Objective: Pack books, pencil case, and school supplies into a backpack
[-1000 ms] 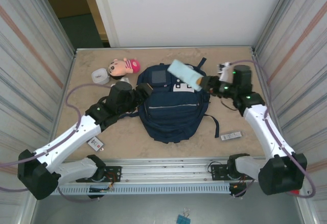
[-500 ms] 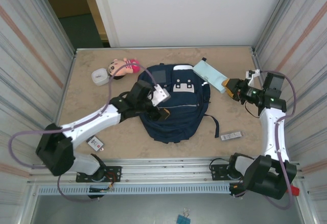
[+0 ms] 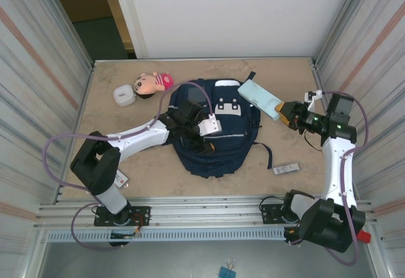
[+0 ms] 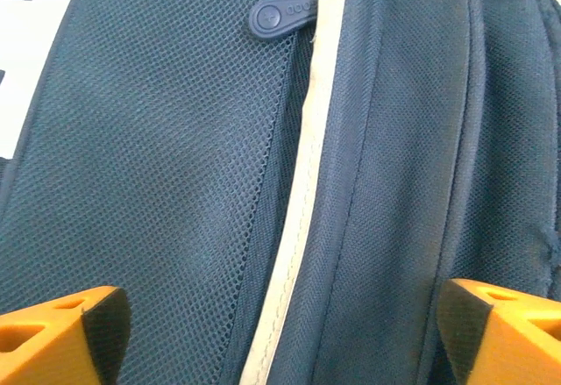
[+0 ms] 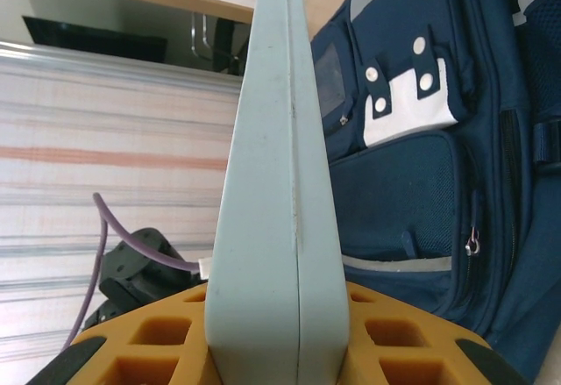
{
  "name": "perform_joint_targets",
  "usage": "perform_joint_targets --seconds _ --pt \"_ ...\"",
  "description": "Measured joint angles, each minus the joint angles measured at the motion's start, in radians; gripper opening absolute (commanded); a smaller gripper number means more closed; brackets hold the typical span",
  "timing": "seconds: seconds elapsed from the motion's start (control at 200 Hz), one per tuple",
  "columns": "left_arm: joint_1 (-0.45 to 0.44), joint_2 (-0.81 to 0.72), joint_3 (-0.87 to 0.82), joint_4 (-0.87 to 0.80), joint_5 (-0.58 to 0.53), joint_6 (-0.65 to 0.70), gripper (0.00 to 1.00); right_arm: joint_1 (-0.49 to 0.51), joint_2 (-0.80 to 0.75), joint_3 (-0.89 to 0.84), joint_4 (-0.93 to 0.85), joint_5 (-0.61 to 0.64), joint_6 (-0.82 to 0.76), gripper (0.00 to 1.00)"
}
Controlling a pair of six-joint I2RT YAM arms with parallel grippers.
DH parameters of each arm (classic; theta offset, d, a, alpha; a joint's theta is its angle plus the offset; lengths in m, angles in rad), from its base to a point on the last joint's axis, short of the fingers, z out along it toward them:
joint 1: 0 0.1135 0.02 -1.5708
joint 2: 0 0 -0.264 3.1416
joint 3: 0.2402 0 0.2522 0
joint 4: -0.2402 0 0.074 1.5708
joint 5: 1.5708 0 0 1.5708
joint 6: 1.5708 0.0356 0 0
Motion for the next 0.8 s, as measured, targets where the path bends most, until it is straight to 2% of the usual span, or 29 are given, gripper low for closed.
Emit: perform_joint_targets --seconds 0.341,0.571,0.646,0.712,0.802 --pt "0.0 -0.05 -0.037 0.03 0.09 0.01 0.95 -0.023 -0.007 0.0 -0.018 -0.014 -0.001 0.16" --pt "-0.011 -0.03 -0.036 0.033 -0.013 0.016 0.87 -0.023 -0.016 0.0 -0.032 -0.014 -0.001 0.15" --pt "-0.018 -0.013 -0.03 0.032 -0.058 0.019 0.75 -0.023 -0.019 0.0 -0.034 -0.014 -0.001 0.15" --pt "-0.031 0.01 -0.021 0.04 -0.096 0.02 0.51 -0.023 -0.023 0.0 -0.038 -0.014 -0.001 0.15" --pt "-0.054 0.011 -0.021 0.034 -0.118 0.02 0.23 -0.024 -0.028 0.0 -0.042 -0.014 -0.001 0.15"
